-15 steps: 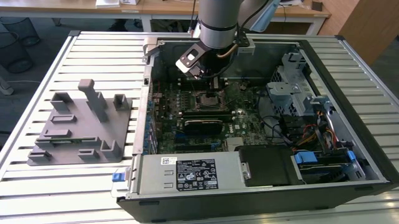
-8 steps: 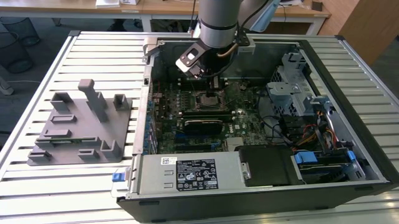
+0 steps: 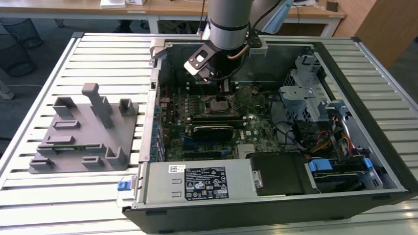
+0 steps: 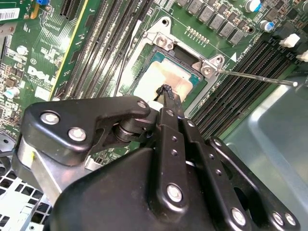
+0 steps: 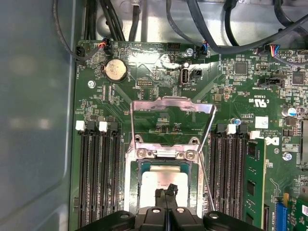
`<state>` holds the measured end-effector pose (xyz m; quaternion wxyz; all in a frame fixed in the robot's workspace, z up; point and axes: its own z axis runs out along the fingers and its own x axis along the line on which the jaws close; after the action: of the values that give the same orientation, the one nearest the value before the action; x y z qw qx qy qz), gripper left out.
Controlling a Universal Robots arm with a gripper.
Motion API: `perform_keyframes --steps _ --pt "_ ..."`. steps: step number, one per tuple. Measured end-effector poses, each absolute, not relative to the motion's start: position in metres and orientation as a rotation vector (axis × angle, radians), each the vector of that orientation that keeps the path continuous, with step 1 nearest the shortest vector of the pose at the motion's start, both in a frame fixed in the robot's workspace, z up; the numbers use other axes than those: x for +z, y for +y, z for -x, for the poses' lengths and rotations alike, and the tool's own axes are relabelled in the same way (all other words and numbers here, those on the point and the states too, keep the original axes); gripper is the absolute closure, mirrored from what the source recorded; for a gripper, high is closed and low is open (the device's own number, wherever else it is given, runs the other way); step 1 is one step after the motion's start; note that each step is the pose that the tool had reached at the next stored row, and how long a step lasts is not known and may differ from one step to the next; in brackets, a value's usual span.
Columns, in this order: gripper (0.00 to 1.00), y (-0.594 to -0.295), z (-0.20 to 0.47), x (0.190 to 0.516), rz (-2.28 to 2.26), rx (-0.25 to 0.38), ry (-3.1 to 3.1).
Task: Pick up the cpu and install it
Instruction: 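Close the cpu cover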
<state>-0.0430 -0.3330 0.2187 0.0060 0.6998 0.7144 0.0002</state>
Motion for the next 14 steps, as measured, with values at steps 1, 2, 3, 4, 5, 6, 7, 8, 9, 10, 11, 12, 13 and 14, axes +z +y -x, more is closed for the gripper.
perform_keyframes --steps 1,2,3,4,5,6,7,8,9,10,11,12,13,14 --pt "0.89 -0.3330 0.0430 0.2188 -2.190 0.001 2.236" --pt "0.89 -0.3331 0.0431 0.2193 -2.190 0.000 2.236" --pt "0.89 -0.3331 0.0431 0.2198 -2.190 0.000 2.236" --pt "0.89 -0.3331 0.0430 0.2203 -2.190 0.001 2.236" --pt "0.89 -0.3331 0.0430 0.2210 -2.190 0.001 2.236" --pt "0.89 -0.3330 0.0430 0.2216 -2.190 0.001 2.236" --pt "0.89 -0.3330 0.0430 0.2222 -2.190 0.001 2.236" --pt "0.89 -0.3330 0.0430 0.2228 -2.190 0.001 2.236" --pt "0.89 -0.3330 0.0430 0.2234 -2.190 0.001 2.236" --pt "0.89 -0.3330 0.0430 0.2239 -2.190 0.001 2.236" --pt "0.89 -0.3330 0.0430 0.2245 -2.190 0.001 2.236" --pt "0.89 -0.3330 0.0430 0.2251 -2.190 0.001 2.236" --pt "0.89 -0.3329 0.0430 0.2257 -2.190 0.001 2.236" --pt "0.89 -0.3329 0.0430 0.2262 -2.190 0.000 2.236"
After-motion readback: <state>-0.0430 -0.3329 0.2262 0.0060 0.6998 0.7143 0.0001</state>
